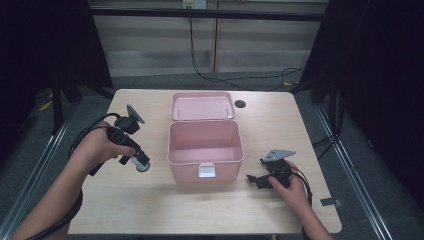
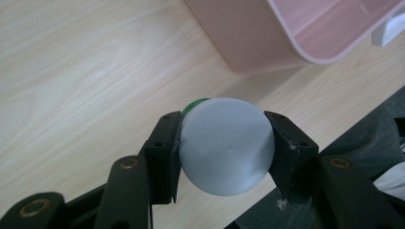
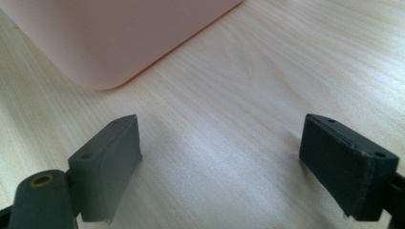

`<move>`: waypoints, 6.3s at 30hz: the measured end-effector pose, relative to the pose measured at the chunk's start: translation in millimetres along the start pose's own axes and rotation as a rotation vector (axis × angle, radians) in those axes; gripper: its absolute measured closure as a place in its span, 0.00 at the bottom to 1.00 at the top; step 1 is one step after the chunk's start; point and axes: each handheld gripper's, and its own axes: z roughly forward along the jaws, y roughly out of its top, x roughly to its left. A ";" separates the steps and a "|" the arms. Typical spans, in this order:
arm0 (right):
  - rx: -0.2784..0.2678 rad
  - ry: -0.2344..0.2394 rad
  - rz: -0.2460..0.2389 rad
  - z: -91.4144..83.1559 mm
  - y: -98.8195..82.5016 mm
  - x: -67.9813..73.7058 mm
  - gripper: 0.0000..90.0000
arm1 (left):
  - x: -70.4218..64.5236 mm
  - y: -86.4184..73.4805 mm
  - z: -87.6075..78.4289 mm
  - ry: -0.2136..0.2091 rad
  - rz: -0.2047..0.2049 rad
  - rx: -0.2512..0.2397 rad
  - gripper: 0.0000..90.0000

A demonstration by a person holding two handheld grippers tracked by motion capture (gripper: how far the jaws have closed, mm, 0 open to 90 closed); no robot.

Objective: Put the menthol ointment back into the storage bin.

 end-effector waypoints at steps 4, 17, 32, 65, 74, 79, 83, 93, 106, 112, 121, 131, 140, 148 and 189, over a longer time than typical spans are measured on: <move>0.000 0.000 0.000 0.0 0.0 0.0 0.15 | 4.2 5.3 -5.8 0.012 -0.015 -0.011 0.56; 0.000 0.000 0.001 0.0 0.1 0.0 0.15 | 6.6 17.9 -20.5 0.017 -0.047 -0.020 0.56; 0.000 0.000 0.001 0.0 0.1 0.0 0.15 | -5.8 44.9 -30.1 0.031 -0.031 -0.011 0.56; 0.003 0.000 0.000 -0.2 0.1 0.0 0.15 | -29.8 97.9 -43.5 0.048 -0.025 -0.046 0.56; 0.003 0.000 -0.002 -0.3 0.1 -0.1 0.15 | -41.6 108.7 -39.7 0.052 -0.004 -0.053 0.56; 0.003 0.000 -0.002 -0.2 0.1 -0.1 0.15 | -46.8 117.1 -32.9 0.051 -0.006 -0.051 0.56; 0.003 0.000 -0.002 -0.2 0.1 -0.1 0.15 | -51.8 123.2 -27.2 0.055 0.000 -0.048 0.56; 0.003 0.001 -0.002 -0.2 0.1 -0.1 0.15 | -57.8 132.3 -14.9 0.056 -0.003 -0.041 0.56; 0.002 0.000 0.000 -0.2 0.1 0.0 0.15 | -63.6 140.5 7.9 0.058 0.000 -0.025 0.56; 0.002 0.000 0.000 -0.2 0.1 0.0 0.15 | -66.4 144.3 16.8 0.063 0.000 -0.017 0.56; 0.002 0.000 0.000 -0.2 0.1 0.0 0.15 | -67.4 147.9 28.4 0.064 -0.009 -0.015 0.56; 0.003 0.000 0.000 -0.2 0.1 0.0 0.15 | -67.3 150.4 36.1 0.067 -0.020 -0.023 0.56; 0.002 0.000 0.000 -0.2 0.1 0.0 0.15 | -66.9 153.8 49.5 0.074 -0.035 -0.018 0.56; 0.002 0.000 0.000 -0.2 0.1 0.0 0.15 | -64.6 154.8 60.1 0.073 -0.057 -0.015 0.56; 0.003 0.000 0.000 -0.2 0.1 0.0 0.15 | -60.0 158.3 104.1 0.057 -0.180 -0.030 0.56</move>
